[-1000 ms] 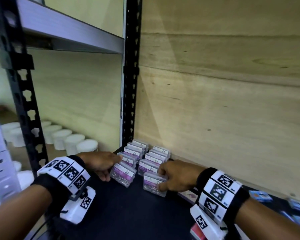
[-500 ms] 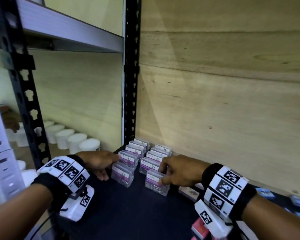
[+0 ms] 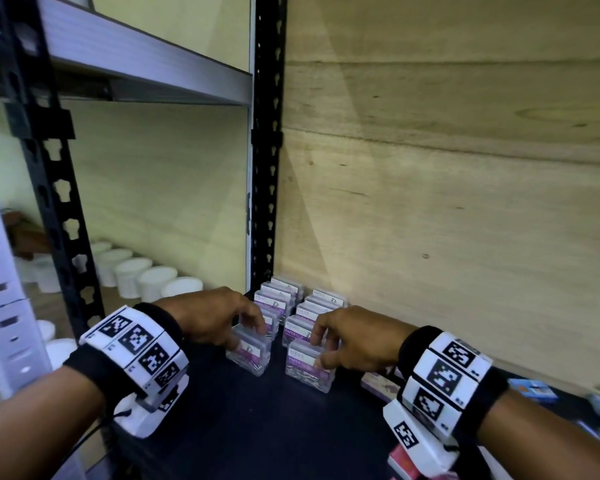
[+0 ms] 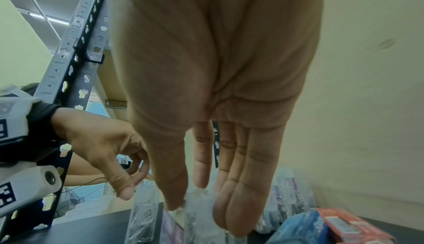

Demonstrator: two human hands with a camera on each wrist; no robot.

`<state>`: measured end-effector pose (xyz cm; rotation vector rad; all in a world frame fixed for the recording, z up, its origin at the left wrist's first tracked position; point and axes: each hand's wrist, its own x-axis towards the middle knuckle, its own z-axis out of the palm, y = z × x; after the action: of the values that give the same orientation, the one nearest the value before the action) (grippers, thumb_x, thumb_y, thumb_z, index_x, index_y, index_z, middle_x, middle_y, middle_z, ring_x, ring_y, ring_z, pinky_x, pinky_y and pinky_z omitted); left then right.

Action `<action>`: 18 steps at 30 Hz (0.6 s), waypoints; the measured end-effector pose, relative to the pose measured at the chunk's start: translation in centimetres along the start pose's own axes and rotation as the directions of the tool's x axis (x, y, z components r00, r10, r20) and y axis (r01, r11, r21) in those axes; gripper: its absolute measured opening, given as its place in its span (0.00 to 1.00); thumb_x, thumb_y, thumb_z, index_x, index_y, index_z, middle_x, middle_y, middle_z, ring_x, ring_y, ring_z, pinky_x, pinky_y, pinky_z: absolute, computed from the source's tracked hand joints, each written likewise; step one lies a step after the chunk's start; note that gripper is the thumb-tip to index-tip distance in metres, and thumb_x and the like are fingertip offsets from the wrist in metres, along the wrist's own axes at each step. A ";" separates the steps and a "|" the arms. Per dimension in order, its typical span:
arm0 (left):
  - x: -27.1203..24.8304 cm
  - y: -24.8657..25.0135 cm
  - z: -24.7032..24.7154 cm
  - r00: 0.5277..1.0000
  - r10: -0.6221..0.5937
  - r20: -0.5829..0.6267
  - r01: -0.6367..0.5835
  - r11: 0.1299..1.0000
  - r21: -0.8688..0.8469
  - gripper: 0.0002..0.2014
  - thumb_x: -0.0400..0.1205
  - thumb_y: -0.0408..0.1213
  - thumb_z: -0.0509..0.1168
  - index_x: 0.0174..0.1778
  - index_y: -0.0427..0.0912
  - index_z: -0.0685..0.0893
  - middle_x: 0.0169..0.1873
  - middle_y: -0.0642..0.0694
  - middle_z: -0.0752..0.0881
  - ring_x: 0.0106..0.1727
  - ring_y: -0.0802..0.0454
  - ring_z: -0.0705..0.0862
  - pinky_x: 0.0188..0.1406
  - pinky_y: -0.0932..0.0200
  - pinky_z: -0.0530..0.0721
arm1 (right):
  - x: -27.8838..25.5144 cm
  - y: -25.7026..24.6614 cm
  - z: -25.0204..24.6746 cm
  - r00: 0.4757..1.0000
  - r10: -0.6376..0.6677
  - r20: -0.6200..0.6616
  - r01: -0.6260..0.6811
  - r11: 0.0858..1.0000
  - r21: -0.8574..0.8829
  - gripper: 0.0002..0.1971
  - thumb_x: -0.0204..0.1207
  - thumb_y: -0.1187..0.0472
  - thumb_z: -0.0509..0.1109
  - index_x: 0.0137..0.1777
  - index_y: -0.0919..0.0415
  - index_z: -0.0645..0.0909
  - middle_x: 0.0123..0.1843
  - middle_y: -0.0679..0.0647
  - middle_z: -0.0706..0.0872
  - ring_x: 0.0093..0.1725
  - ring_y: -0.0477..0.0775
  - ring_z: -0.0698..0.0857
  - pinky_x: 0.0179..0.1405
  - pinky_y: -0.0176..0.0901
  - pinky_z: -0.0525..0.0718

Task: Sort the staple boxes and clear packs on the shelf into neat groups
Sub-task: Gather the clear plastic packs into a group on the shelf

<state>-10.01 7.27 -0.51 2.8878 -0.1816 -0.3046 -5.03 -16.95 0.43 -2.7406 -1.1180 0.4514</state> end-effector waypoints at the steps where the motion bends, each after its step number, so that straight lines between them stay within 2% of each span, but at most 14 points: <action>1: 0.0 -0.1 -0.1 1.000 0.008 -0.021 -0.008 1.000 0.014 0.18 0.77 0.38 0.75 0.59 0.63 0.83 0.51 0.63 0.82 0.38 0.69 0.78 0.34 0.76 0.72 | 0.2 -0.2 0.1 1.000 -0.006 0.002 0.006 1.000 0.000 0.19 0.79 0.49 0.73 0.68 0.51 0.79 0.59 0.49 0.86 0.49 0.47 0.80 0.43 0.37 0.74; 8: 0.2 -0.6 -0.2 0.997 -0.001 -0.073 0.008 0.996 0.089 0.18 0.77 0.41 0.75 0.61 0.61 0.84 0.49 0.67 0.80 0.36 0.80 0.74 0.34 0.83 0.67 | 1.7 -1.1 0.7 0.999 -0.032 -0.019 0.032 0.999 0.010 0.17 0.80 0.50 0.72 0.67 0.51 0.79 0.60 0.50 0.86 0.53 0.49 0.82 0.53 0.42 0.80; 11: -0.1 -0.5 -0.4 0.997 -0.016 -0.074 0.022 0.996 0.088 0.19 0.76 0.41 0.76 0.62 0.62 0.83 0.52 0.67 0.80 0.36 0.78 0.74 0.35 0.81 0.68 | 1.9 -1.2 0.9 0.999 -0.039 -0.019 0.039 0.999 -0.005 0.18 0.80 0.49 0.72 0.68 0.50 0.78 0.62 0.50 0.86 0.53 0.49 0.81 0.53 0.42 0.79; 15: -0.6 0.9 -1.4 0.995 -0.017 -0.095 0.029 0.992 0.122 0.22 0.75 0.44 0.77 0.64 0.61 0.80 0.54 0.64 0.81 0.33 0.74 0.76 0.29 0.81 0.70 | 0.8 -0.6 0.4 0.997 -0.055 -0.051 0.054 0.998 -0.024 0.20 0.80 0.45 0.70 0.69 0.50 0.78 0.63 0.49 0.83 0.54 0.49 0.80 0.51 0.41 0.76; 18: -0.4 3.1 -2.4 0.992 0.038 -0.118 -0.018 0.986 0.168 0.20 0.76 0.49 0.75 0.63 0.62 0.80 0.54 0.64 0.81 0.34 0.76 0.76 0.30 0.79 0.71 | -1.3 1.0 -0.3 0.995 -0.036 -0.088 0.040 0.999 0.036 0.19 0.79 0.45 0.71 0.67 0.49 0.79 0.57 0.45 0.84 0.53 0.48 0.82 0.53 0.41 0.80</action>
<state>-10.16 4.80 2.59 3.0546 -0.2373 -0.1138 -5.13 -18.61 0.78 -2.6734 -1.1262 0.3410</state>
